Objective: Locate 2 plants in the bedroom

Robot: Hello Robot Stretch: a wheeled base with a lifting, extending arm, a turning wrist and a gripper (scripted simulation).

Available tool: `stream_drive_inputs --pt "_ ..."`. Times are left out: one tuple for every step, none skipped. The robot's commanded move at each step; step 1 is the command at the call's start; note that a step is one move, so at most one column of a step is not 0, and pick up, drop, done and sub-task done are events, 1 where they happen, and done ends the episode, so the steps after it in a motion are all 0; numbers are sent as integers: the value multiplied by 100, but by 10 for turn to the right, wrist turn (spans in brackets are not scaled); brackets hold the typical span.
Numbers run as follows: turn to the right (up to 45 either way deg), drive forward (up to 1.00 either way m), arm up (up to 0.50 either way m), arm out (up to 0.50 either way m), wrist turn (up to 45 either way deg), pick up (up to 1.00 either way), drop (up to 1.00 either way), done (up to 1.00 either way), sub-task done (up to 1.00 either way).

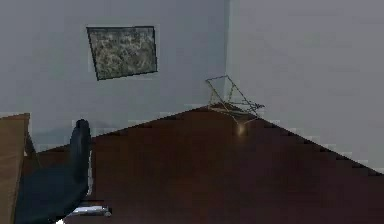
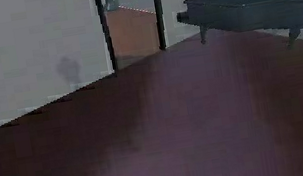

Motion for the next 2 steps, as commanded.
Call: stream_drive_inputs --pt "0 100 0 0 0 0 0 0 0" --pt "0 15 0 0 0 0 0 0 0"
